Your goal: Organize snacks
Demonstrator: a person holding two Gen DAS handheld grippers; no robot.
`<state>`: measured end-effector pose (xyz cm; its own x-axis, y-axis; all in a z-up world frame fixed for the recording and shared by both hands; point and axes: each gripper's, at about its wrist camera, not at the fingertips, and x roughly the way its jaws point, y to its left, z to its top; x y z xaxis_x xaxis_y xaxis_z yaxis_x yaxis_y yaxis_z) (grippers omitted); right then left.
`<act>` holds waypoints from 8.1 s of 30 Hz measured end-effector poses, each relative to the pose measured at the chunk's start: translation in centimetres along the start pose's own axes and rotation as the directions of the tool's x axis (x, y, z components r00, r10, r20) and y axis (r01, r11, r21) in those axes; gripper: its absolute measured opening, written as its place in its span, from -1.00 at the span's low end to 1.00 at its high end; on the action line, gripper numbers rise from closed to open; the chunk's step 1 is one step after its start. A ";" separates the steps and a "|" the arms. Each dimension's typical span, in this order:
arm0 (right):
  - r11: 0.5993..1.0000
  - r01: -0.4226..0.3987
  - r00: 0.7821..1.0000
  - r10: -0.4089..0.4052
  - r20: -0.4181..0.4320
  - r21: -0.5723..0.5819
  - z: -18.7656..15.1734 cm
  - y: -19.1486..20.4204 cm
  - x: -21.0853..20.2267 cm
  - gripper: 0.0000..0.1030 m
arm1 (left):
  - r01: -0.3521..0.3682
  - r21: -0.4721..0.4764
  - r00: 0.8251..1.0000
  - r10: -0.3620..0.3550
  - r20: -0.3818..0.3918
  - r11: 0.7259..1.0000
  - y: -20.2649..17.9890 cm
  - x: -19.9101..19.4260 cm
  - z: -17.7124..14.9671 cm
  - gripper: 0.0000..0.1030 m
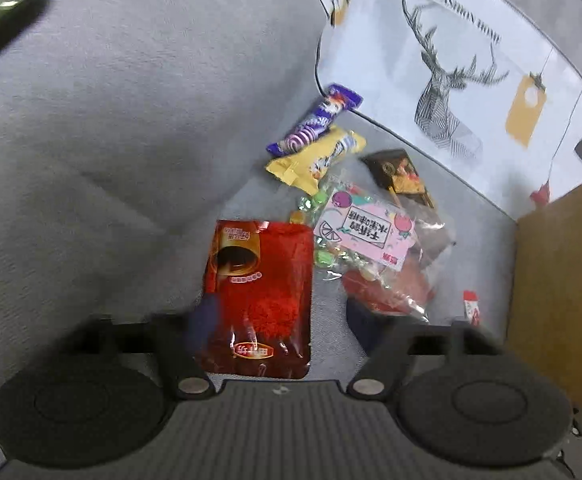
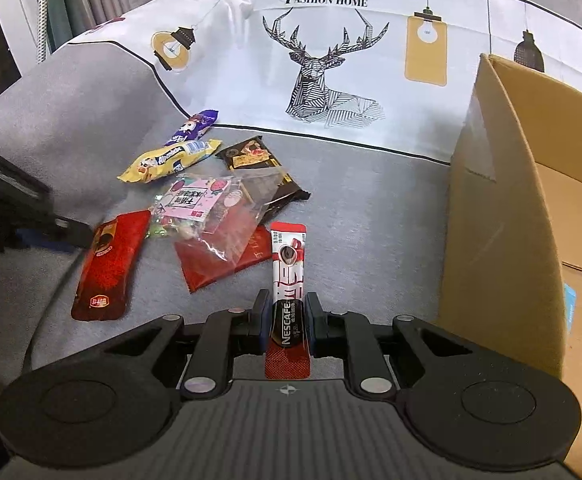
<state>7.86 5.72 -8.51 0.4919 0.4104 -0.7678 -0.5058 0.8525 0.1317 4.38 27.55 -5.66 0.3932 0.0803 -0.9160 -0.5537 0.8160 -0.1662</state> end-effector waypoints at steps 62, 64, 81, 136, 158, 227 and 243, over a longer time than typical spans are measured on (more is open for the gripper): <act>0.999 0.015 0.991 -0.020 -0.132 -0.040 -1.2 0.6 3.3 -0.27 | 0.213 0.093 0.949 -0.228 0.219 0.973 -4.5 -3.8 -0.9 -0.82; 0.998 0.022 0.990 -0.029 -0.138 -0.055 -1.7 1.1 3.7 -0.29 | 0.215 0.085 0.948 -0.229 0.219 0.973 -4.2 -3.8 -0.8 -0.82; 0.999 0.037 0.955 -0.039 0.295 0.010 1.7 -1.5 -5.9 -0.77 | 0.216 0.147 0.932 -0.249 0.265 0.965 -7.4 -4.7 -1.1 -0.82; 0.848 0.238 0.760 -0.466 0.454 0.473 -2.8 -19.8 -16.6 -0.77 | 0.269 0.654 0.692 -0.614 0.379 0.707 -26.6 -8.8 -11.6 -0.82; 0.840 0.264 0.778 -0.476 0.411 0.473 -2.8 -19.6 -15.7 -0.24 | 0.289 0.679 0.703 -0.631 0.328 0.675 -27.1 -8.4 -11.7 -0.68; 0.878 -0.290 0.950 0.218 0.221 0.381 3.6 -5.0 0.3 -0.03 | 0.250 -0.019 0.919 -0.231 0.319 0.968 -0.2 1.4 5.0 -0.56; 0.872 -0.318 0.947 0.309 0.085 0.372 3.6 -2.7 6.1 0.31 | 0.234 0.049 0.954 -0.239 0.181 0.971 -1.4 5.9 6.2 -0.21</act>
<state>14.72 7.09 -11.27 0.3695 0.6800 -0.6333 -0.3343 0.7332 0.5922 12.00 30.41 -8.56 0.6404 -0.0149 -0.7679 -0.4097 0.8390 -0.3580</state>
